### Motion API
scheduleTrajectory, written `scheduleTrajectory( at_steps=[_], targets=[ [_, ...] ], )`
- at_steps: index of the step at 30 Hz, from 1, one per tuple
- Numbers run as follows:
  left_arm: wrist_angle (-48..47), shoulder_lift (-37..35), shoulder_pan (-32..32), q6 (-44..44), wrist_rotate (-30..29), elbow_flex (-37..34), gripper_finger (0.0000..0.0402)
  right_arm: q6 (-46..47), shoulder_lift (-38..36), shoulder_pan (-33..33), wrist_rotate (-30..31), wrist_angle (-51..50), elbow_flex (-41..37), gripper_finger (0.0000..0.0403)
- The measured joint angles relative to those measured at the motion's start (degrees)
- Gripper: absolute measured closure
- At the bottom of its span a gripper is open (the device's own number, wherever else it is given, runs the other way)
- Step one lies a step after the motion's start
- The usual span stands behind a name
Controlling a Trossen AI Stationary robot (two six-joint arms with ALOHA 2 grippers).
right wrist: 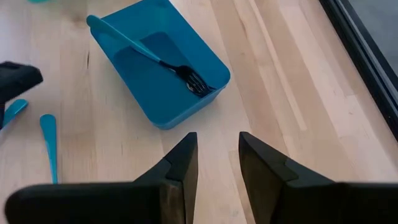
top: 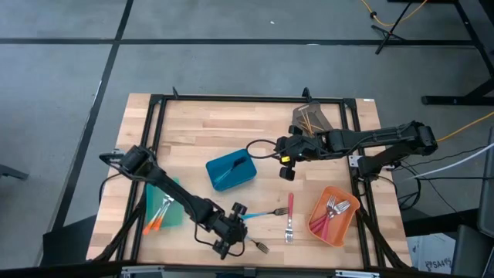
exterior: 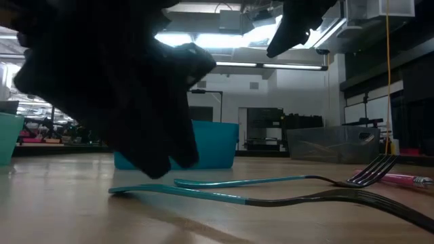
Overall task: Sort silverware by color (type)
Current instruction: Put the bottom blue fork into the dark blue bin
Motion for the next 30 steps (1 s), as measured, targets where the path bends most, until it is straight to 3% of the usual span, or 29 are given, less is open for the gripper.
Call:
scheduleTrajectory(
  at_steps=[4, 30],
  targets=[
    [0.79, 1.24, 0.15, 0.03, 2.12, 0.0, 0.0294, 0.0, 0.0, 0.0, 0.0, 0.0, 0.0, 0.0299],
    [-2.26, 1.96, 1.05, 3.01, 2.5, -0.02, 0.0296, -0.05, 0.0, 0.0, 0.0, -0.11, 0.0, 0.0299]
  ],
)
